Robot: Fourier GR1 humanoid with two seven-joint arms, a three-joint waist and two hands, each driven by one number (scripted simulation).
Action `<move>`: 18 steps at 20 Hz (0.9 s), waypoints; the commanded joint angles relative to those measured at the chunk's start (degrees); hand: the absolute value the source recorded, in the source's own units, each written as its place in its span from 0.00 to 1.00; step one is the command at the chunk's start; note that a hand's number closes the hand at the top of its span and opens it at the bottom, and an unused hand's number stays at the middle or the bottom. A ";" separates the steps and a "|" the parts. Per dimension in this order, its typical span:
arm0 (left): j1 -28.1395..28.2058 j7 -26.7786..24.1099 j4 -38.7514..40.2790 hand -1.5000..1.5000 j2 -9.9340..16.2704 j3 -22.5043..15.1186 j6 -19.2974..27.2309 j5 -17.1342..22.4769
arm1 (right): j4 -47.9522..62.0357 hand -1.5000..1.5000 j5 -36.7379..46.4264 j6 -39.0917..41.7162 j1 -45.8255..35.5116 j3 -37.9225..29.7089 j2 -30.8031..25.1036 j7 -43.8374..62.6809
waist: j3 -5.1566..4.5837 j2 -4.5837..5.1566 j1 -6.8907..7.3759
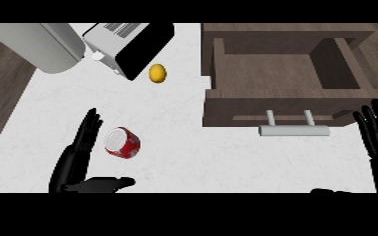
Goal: Pick up the can, place it into the drawer and close the drawer
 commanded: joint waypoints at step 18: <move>-6.99 -15.02 25.86 0.00 1.68 7.35 -1.41 0.80 | 0.04 0.00 3.85 -0.71 -0.90 1.98 2.90 -0.63 | 0.00 0.05 -0.08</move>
